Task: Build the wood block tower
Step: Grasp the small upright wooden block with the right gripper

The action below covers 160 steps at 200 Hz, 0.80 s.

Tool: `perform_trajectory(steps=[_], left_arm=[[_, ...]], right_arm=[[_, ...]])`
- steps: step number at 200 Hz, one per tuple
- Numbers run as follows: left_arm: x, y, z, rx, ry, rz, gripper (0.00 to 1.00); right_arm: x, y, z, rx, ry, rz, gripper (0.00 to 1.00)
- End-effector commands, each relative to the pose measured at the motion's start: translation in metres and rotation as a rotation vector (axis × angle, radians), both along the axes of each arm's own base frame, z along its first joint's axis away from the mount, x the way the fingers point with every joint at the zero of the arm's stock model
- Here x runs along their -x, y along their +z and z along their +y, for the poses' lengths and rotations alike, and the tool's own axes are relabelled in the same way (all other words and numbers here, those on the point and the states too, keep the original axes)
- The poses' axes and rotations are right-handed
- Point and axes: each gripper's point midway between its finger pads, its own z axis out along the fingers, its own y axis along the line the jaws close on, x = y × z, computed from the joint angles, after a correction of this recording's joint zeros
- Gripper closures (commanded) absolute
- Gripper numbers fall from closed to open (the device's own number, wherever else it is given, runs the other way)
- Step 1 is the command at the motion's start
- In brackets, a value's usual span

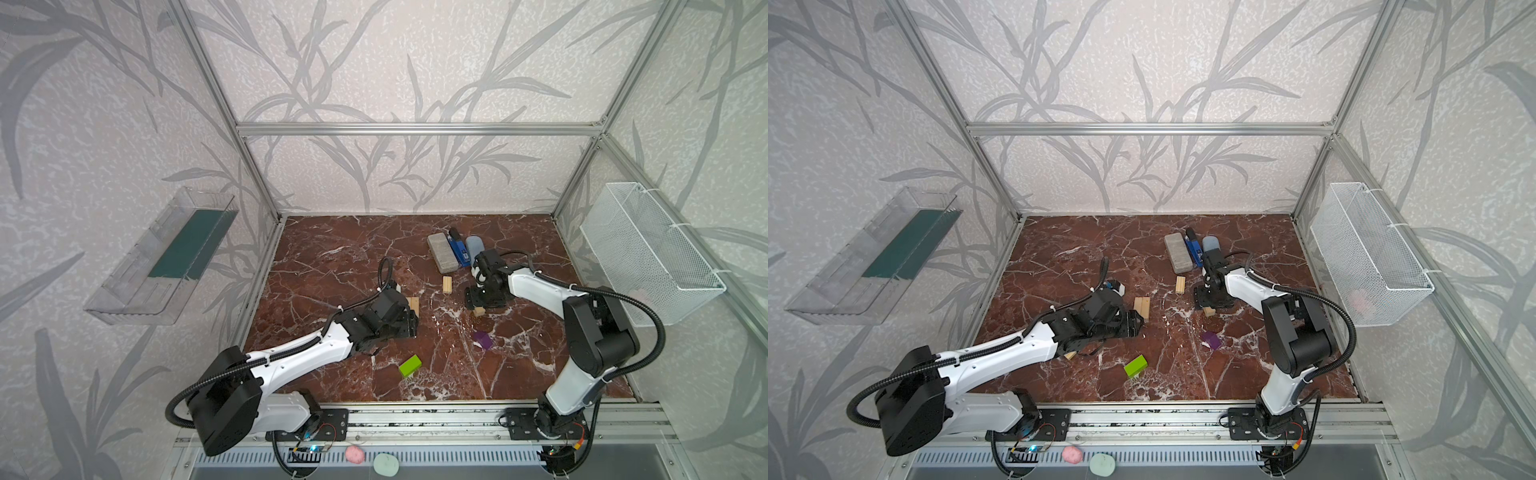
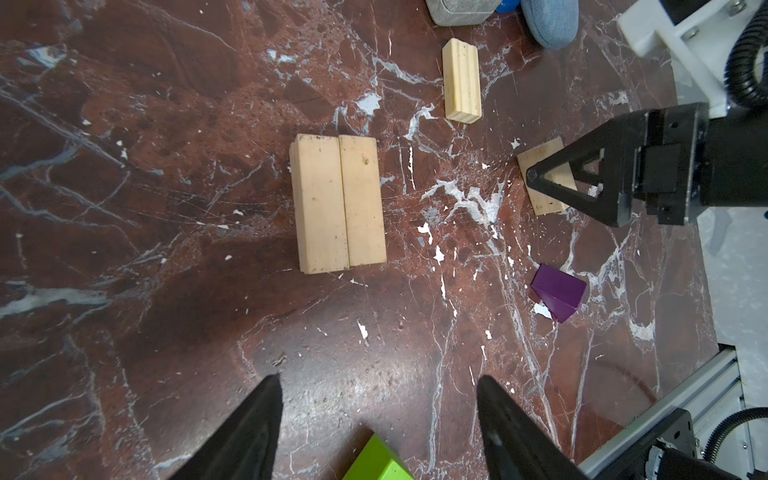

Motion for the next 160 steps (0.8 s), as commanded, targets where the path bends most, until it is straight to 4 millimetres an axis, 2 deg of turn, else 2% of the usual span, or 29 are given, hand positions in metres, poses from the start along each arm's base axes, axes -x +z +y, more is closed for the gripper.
perform_trajectory(steps=[1,99,160], left_arm=[[-0.007,0.017,-0.001,0.016,0.024,-0.045,0.28],[-0.007,0.015,0.002,0.002,0.028,-0.048,0.28],[-0.008,0.014,0.002,-0.005,0.026,-0.046,0.28]], right_arm=[[-0.004,0.001,0.002,0.038,0.035,-0.011,0.28],[-0.002,-0.011,-0.003,0.161,0.063,-0.002,0.53],[-0.002,-0.017,-0.004,0.177,0.061,0.005,0.62]])
